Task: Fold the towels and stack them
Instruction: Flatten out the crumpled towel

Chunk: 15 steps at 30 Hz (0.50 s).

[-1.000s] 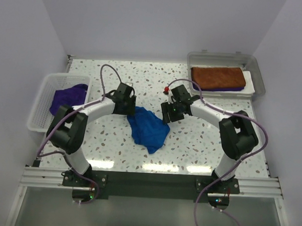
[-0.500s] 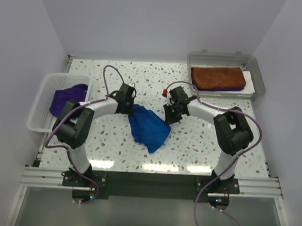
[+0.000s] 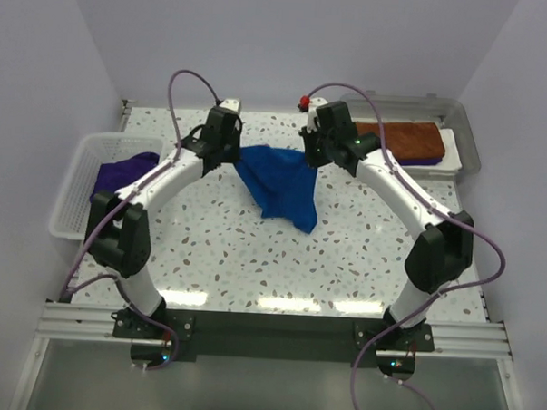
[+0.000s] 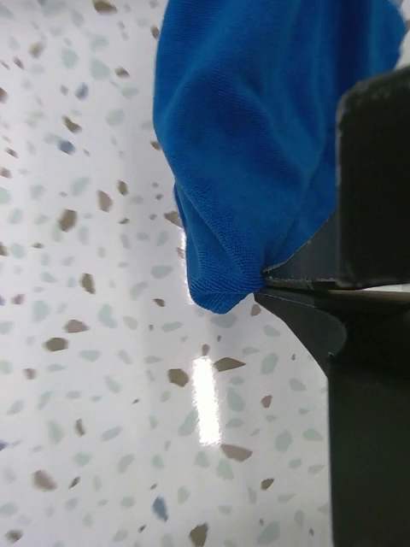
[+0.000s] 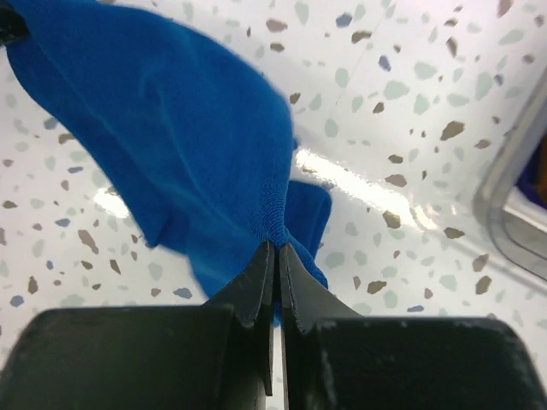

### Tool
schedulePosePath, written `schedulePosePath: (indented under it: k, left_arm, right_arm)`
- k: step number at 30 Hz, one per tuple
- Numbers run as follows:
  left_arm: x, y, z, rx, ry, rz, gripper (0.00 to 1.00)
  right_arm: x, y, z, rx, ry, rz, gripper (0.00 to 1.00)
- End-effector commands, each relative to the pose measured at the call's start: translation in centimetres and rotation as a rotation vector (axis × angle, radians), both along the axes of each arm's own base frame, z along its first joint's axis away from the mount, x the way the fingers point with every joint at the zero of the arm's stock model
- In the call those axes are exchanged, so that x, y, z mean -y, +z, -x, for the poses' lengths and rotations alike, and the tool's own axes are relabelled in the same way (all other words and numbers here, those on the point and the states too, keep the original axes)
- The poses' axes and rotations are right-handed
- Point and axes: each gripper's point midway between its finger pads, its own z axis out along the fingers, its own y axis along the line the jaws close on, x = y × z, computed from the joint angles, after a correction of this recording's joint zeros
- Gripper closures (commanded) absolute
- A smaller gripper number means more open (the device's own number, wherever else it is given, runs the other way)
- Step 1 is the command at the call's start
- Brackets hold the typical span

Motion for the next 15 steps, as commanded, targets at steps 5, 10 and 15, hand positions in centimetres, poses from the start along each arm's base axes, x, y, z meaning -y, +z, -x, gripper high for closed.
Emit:
schedulePosePath:
  k: [5, 10, 15]
  left_arm:
    - [-1.5, 7.2, 5.1, 0.161, -0.026, 0.102, 1.00]
    - [0.0, 0.6, 13.9, -0.015, -0.060, 0.225, 1.00]
    - [-0.6, -6.6, 22.8, -0.246, -0.068, 0.250, 0.74]
  right_arm:
    - [1.9, 5.0, 4.6, 0.112, 0.054, -0.085, 0.94]
    - [1.5, -1.0, 12.2, -0.103, 0.155, -0.189, 0.94]
    - [3.0, -6.9, 21.0, -0.382, 0.218, -0.224, 0.58]
